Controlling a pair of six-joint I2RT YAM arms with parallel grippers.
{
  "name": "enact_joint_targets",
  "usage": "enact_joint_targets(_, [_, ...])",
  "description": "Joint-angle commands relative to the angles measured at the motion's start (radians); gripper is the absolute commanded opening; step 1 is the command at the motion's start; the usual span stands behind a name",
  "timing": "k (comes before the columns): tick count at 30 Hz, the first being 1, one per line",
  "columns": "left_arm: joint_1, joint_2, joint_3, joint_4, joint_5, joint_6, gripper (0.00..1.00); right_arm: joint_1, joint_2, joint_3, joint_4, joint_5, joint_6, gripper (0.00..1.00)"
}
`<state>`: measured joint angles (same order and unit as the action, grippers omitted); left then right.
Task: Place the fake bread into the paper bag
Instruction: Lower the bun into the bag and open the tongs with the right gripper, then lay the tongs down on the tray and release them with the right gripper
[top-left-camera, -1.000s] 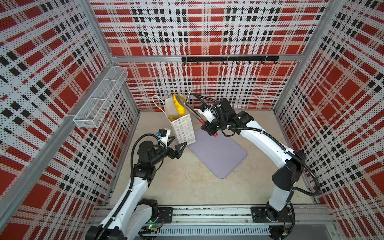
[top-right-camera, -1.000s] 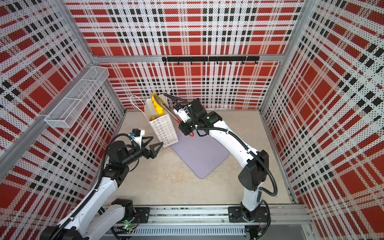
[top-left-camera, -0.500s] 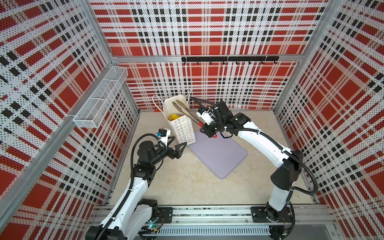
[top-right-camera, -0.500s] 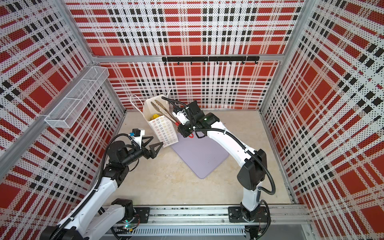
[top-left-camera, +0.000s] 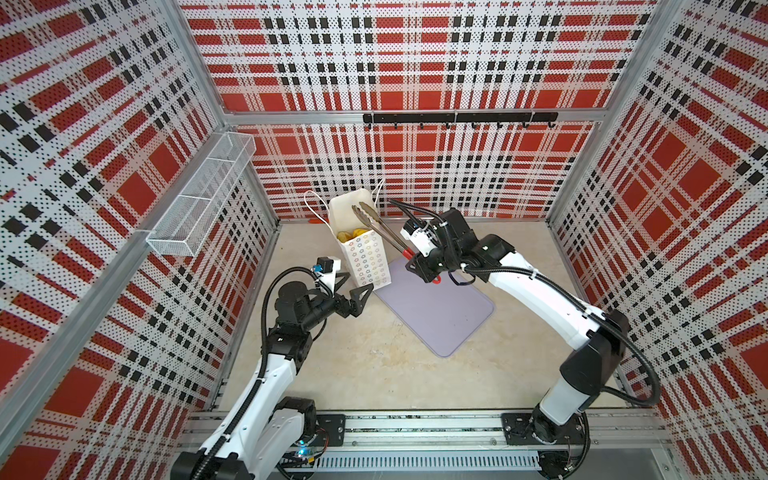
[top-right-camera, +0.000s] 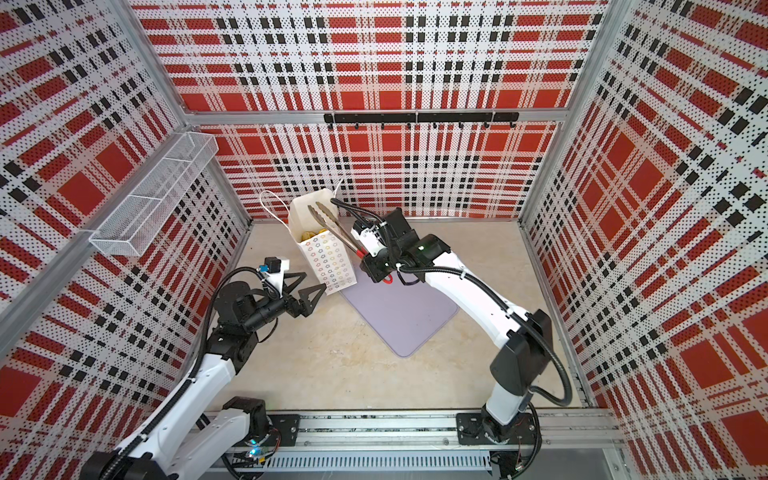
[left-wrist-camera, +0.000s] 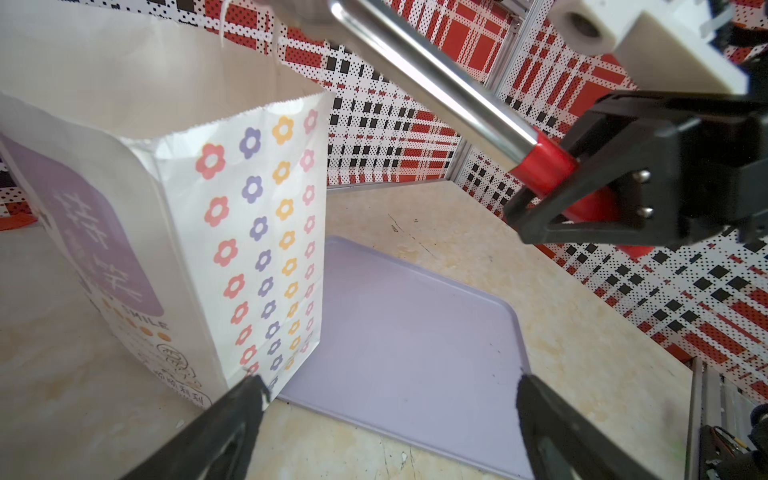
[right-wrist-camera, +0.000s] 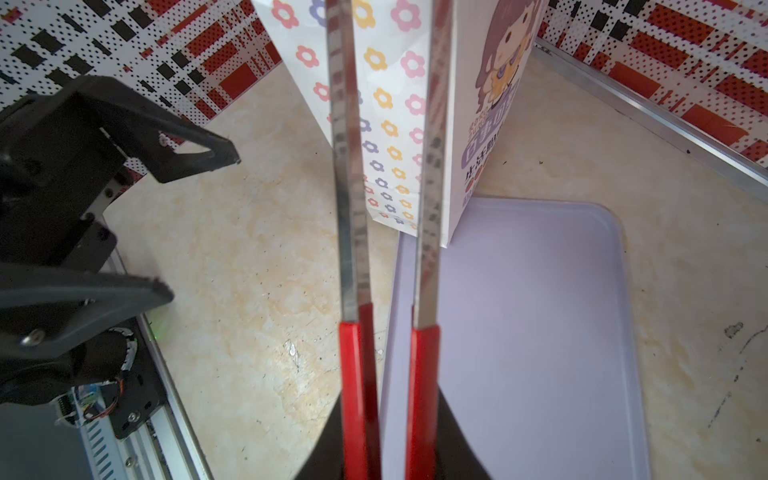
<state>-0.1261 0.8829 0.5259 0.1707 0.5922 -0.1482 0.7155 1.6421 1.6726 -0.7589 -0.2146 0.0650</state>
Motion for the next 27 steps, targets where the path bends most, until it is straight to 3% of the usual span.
enact_joint_targets(1, [-0.006, -0.002, 0.000, -0.003, -0.017, 0.020, 0.97, 0.006, -0.142, -0.076, 0.087, 0.005, 0.037, 0.22])
enact_joint_targets(15, [-0.006, -0.072, -0.005, -0.046, -0.189, 0.050, 0.97, -0.015, -0.465, -0.456, 0.059, 0.133, 0.138, 0.22])
enact_joint_targets(22, [-0.007, -0.079, 0.027, -0.161, -0.363, 0.073, 0.97, -0.026, -0.493, -0.617, 0.054, 0.192, 0.201, 0.23])
enact_joint_targets(27, [0.008, -0.106, 0.061, -0.267, -0.522, 0.020, 1.00, -0.029, -0.419, -0.667, 0.079, 0.204, 0.245, 0.24])
